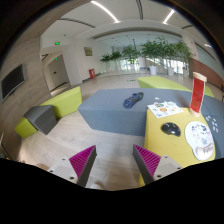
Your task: Arrange mouse
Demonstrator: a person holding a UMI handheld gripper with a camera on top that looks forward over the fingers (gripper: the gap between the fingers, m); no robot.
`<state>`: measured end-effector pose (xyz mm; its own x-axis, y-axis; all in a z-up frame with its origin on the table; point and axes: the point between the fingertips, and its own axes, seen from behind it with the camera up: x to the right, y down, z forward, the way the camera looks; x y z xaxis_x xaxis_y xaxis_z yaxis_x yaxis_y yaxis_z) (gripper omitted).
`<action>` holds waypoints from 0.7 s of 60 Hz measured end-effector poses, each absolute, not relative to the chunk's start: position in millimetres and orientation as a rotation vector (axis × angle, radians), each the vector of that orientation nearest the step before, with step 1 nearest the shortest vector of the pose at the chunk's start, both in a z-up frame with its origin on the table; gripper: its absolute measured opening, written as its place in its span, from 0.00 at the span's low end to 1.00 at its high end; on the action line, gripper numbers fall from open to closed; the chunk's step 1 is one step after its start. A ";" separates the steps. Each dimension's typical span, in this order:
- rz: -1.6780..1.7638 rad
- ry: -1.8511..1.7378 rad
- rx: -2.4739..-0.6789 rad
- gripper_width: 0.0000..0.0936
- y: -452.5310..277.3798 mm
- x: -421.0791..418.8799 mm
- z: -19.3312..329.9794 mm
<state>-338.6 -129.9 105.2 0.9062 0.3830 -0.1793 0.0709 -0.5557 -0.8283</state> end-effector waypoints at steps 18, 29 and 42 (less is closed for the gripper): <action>0.172 -0.276 -2.146 0.85 -58.5 -227.8 76.1; -0.041 -0.344 -2.163 0.85 4.0 -138.0 25.5; -0.015 -0.363 -2.177 0.85 58.4 -127.6 1.5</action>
<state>-127.6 58.4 1.5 0.9569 0.2530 0.1428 0.2638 -0.5508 -0.7918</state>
